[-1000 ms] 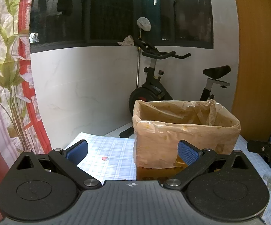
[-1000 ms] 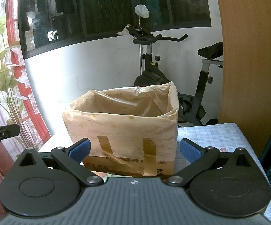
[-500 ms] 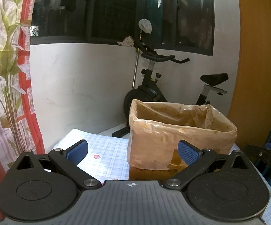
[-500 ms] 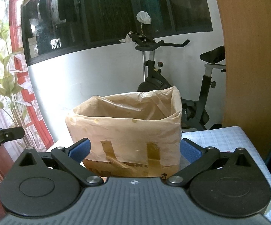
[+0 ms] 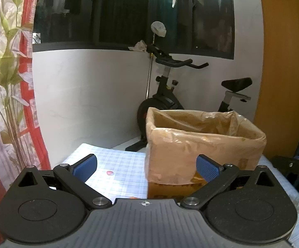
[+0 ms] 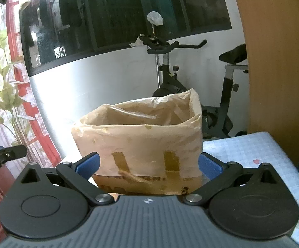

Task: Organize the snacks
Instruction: 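Lower both tools toward the snack packets in front of the box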

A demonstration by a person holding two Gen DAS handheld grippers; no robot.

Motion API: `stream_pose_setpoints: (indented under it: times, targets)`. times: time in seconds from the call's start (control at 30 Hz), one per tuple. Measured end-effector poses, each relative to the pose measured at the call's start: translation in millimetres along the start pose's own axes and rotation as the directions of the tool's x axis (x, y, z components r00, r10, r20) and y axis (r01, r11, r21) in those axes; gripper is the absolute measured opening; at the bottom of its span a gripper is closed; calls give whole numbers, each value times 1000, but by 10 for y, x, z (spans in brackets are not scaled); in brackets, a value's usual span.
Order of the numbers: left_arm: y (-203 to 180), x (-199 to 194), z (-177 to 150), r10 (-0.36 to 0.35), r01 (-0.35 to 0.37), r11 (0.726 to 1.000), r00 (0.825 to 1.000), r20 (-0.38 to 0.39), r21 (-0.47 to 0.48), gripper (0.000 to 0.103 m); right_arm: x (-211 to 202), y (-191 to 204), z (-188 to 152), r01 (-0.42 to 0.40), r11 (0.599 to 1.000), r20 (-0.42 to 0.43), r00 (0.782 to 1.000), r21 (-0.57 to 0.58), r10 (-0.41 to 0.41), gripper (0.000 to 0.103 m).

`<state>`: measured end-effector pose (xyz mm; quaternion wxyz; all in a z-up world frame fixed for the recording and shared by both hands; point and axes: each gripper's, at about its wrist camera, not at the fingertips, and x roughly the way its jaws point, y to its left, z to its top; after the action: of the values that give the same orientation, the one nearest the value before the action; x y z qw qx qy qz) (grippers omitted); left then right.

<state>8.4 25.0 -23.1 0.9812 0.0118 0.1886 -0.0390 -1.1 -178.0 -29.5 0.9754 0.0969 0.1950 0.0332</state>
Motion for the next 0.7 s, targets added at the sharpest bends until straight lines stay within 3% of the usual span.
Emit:
stream_pose_setpoints:
  times: [0.7]
  targets:
    - [296,43,-276,28,-29,999,999,-25,-15,103,148,284,-348,-36,999,-24,999,-35,35,103]
